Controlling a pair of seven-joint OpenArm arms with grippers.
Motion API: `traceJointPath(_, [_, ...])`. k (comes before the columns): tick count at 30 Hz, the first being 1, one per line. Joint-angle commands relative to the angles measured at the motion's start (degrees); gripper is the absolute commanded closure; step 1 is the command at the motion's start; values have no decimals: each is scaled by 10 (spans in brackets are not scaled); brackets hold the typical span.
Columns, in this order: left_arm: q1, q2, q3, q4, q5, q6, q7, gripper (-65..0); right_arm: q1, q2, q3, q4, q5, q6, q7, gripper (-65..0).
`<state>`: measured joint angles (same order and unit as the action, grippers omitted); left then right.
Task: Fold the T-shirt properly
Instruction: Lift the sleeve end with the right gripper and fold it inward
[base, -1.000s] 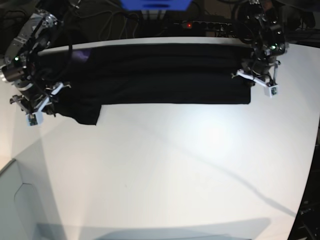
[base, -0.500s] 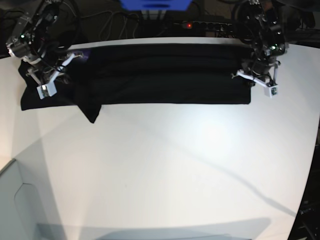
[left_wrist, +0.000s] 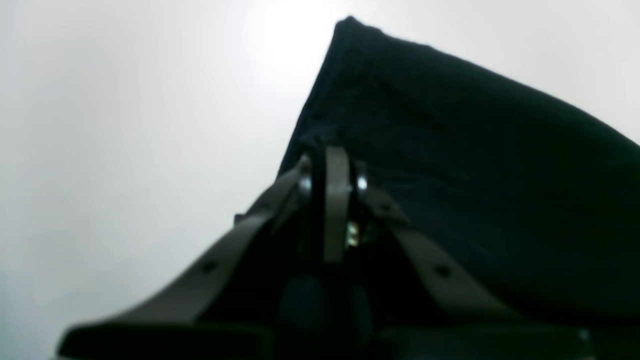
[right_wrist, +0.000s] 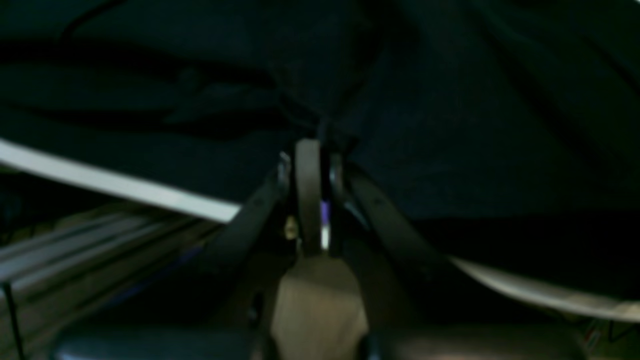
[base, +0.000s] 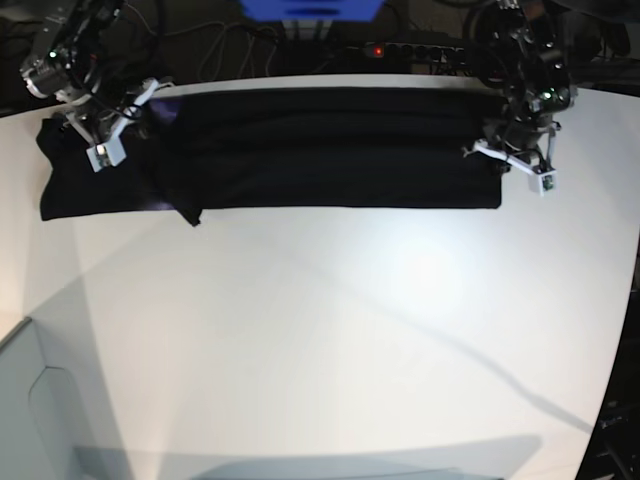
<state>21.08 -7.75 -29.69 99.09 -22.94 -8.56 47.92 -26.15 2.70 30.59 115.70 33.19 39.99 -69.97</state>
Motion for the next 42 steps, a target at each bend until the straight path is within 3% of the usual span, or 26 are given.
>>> traceJointPath(1, [-1,-6,-2,8,-4,2,-9,-5,-6,3,-9,8,10,0,8,0])
traceJointPath(13, [-2,-6,-2,6,-4,1,-9,-5,-43,-3,-88,7,10,0,9,0])
traceJointPath(28, [-2,-6,-2,6,-4,1,-9,-5,-38,-27,-89,6,10,0,9,0])
traceJointPath(36, [-2,-6,-2,6,-4,1,-9,-5,-41,-25,-85,6,153,0,9,0])
traceJointPath(42, [-2,-6,-2,6,-4,1,-10,-5,-39,-24,-84,-15,207,0,10,0])
